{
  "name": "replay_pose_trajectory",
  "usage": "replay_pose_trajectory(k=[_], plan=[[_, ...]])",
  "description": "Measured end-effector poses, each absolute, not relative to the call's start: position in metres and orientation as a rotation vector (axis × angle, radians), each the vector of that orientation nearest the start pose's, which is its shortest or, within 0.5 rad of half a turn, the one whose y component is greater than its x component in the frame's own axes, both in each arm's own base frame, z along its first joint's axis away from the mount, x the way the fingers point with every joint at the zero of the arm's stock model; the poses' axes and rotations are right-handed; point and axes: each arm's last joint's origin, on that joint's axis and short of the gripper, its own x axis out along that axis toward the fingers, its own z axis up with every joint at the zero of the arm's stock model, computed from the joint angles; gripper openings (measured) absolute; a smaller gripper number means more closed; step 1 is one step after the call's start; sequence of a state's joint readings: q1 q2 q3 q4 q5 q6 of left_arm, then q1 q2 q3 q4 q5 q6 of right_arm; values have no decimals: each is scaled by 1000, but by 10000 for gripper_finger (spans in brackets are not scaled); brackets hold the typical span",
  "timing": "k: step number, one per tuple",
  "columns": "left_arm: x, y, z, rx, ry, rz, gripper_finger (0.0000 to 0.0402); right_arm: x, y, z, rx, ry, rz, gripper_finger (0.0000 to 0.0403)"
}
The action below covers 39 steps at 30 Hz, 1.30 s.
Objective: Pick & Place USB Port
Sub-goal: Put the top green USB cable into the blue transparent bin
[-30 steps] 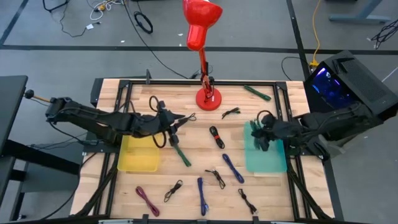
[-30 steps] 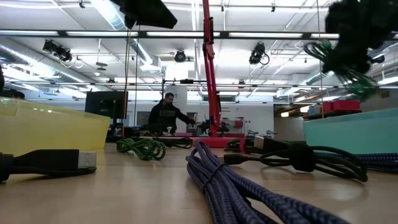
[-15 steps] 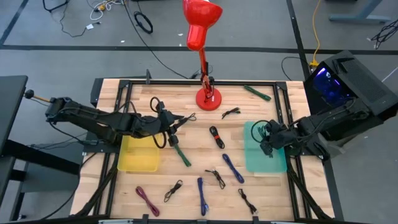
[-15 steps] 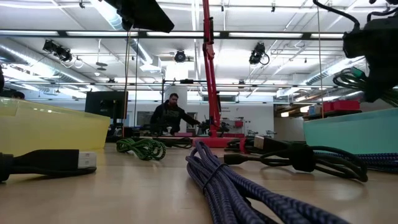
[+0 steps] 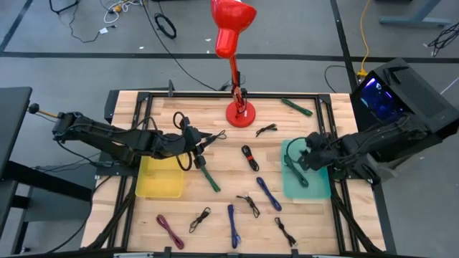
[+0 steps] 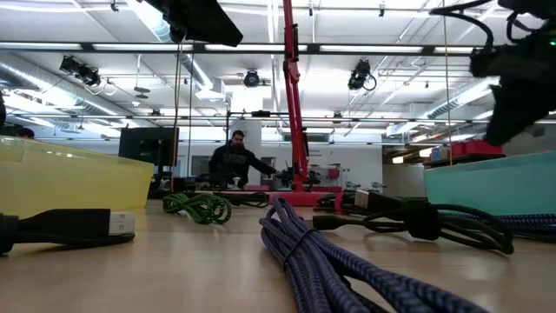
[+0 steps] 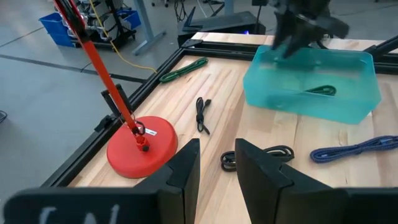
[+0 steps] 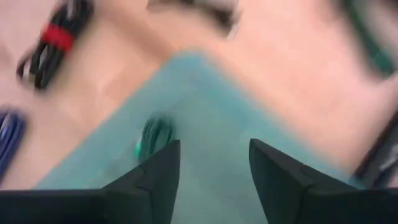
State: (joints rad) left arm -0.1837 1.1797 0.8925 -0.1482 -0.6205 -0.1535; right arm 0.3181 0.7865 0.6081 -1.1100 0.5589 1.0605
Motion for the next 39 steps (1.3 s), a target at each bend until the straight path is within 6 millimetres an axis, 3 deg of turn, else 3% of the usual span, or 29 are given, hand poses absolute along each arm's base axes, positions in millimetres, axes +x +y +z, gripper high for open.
replay_pose_trajectory(k=[7,11,17,26,32,39], plan=[[253,-30,297,22,368,459,107,112,-9,233,310,854,-940,181],[253,-29,298,20,365,461,107,127,-26,241,280,805,-937,175],[253,-29,297,20,366,461,107,141,-69,241,238,819,-968,167],[253,-29,297,4,365,464,107,137,-137,214,287,1007,-1024,166],[253,-29,297,5,365,464,107,131,-163,188,324,1178,-1070,166],[253,-29,297,5,365,464,107,144,-188,170,313,1226,-1062,166]])
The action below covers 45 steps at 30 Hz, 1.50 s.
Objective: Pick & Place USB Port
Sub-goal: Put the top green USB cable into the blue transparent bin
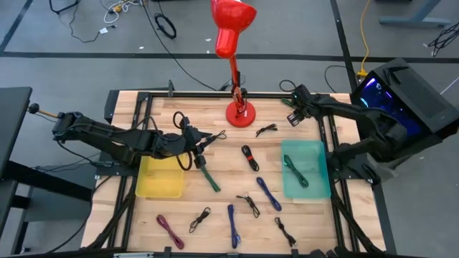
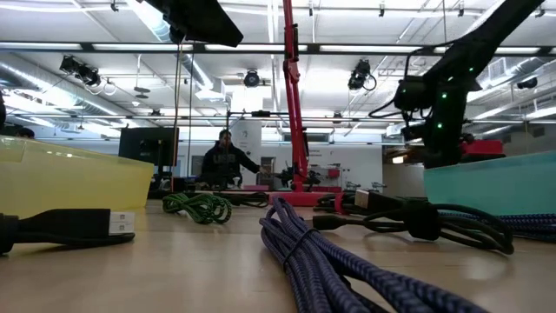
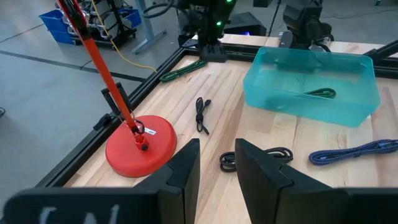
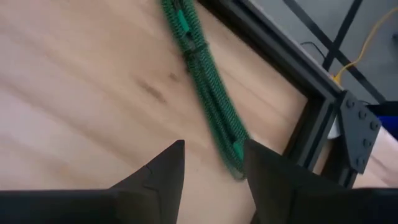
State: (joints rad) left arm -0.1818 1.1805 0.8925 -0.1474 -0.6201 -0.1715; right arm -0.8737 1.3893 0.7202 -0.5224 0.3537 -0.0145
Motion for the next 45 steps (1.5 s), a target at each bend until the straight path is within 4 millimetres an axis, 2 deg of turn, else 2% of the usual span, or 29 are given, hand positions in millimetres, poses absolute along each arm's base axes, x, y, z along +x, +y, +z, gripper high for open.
replay_pose_trajectory(k=[4,8,18,25,29,34,39,45], plan=[[253,-29,297,5,366,464,107,155,-201,173,323,1288,-1064,166],[253,-30,297,3,367,457,107,166,-214,173,376,1232,-1066,167],[253,-30,296,4,375,450,107,183,-235,155,346,1297,-992,167],[255,-30,294,8,382,450,107,174,-249,145,371,1313,-973,167],[259,-31,291,13,394,452,107,166,-254,144,385,1314,-986,167],[263,-31,285,24,420,451,107,161,-257,143,427,1295,-897,168],[263,-30,285,21,412,456,107,155,-260,142,406,1318,-926,168],[263,-30,285,22,416,457,107,156,-263,122,433,1398,-894,166]])
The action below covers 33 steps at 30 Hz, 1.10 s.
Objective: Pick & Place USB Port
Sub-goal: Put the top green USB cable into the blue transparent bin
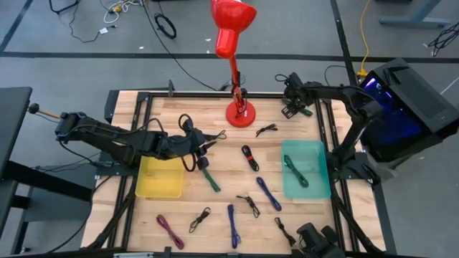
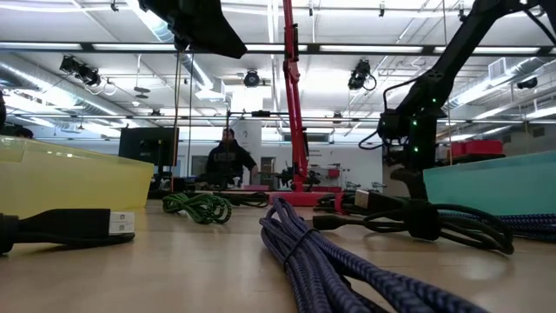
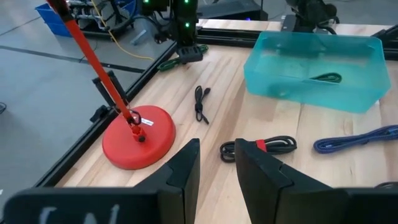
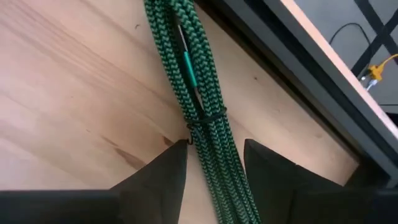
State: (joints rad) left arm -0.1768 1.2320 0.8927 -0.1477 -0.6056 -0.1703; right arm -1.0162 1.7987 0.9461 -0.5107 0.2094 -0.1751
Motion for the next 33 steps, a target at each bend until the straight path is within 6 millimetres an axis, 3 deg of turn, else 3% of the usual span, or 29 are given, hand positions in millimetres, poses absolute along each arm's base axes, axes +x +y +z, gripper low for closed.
replay_pose_trajectory(k=[4,9,16,20,25,33], plan=[[263,-30,285,24,416,457,107,162,-264,123,447,1403,-897,135],[263,-30,285,24,415,459,107,167,-270,136,484,1401,-860,20],[263,-30,285,22,414,461,107,174,-268,150,538,1423,-821,6],[263,-30,285,21,413,461,107,183,-257,170,506,1394,-792,4],[263,-30,285,21,413,462,107,187,-229,212,525,1279,-747,2],[263,-30,285,20,413,461,107,185,-154,280,509,1112,-649,1]])
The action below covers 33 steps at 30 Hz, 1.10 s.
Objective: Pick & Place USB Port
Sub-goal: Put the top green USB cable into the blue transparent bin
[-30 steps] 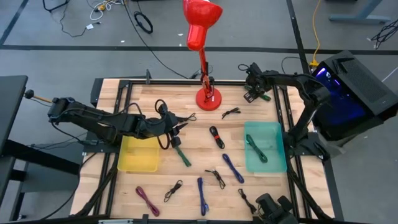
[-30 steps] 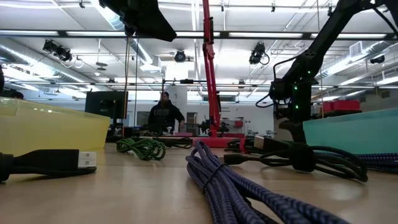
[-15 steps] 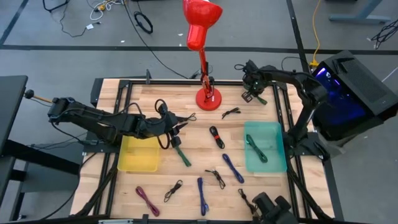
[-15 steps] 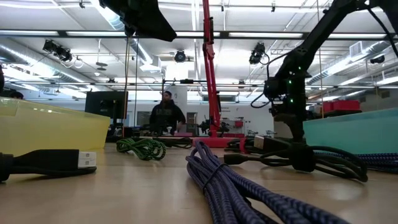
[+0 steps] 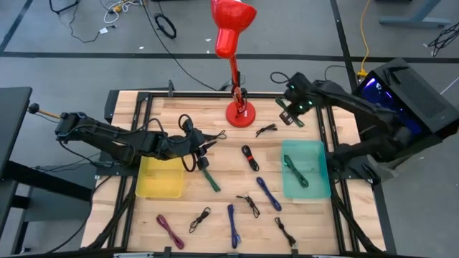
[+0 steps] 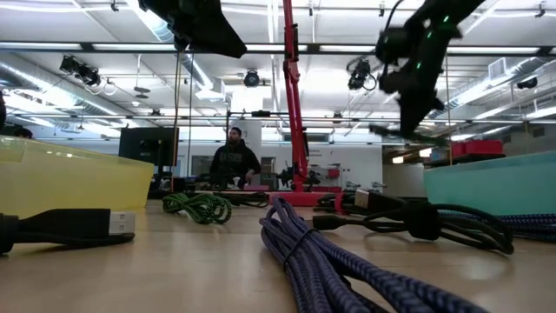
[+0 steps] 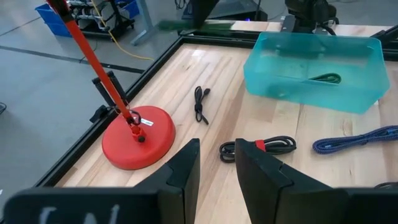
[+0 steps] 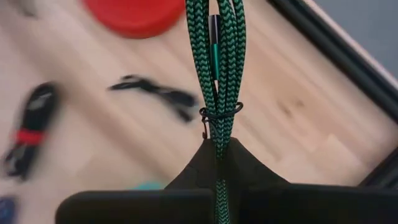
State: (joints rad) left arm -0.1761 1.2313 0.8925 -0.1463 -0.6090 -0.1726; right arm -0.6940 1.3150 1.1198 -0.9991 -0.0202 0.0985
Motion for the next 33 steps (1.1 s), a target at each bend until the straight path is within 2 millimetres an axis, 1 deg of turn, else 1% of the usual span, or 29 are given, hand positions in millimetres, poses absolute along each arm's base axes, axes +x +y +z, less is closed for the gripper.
replay_pose_trajectory(k=[6,11,16,24,29,33], plan=[[263,-30,285,21,413,460,107,176,-96,309,527,1045,-584,0],[263,-30,284,23,419,461,107,174,-56,320,557,1008,-534,0],[262,-31,284,25,422,458,107,178,-17,320,551,1034,-470,0],[262,-31,283,29,439,449,107,174,34,318,570,1006,-508,0],[261,-31,281,38,461,449,107,164,60,314,589,999,-589,0],[261,-31,281,38,463,450,107,161,76,306,601,1011,-666,0]])
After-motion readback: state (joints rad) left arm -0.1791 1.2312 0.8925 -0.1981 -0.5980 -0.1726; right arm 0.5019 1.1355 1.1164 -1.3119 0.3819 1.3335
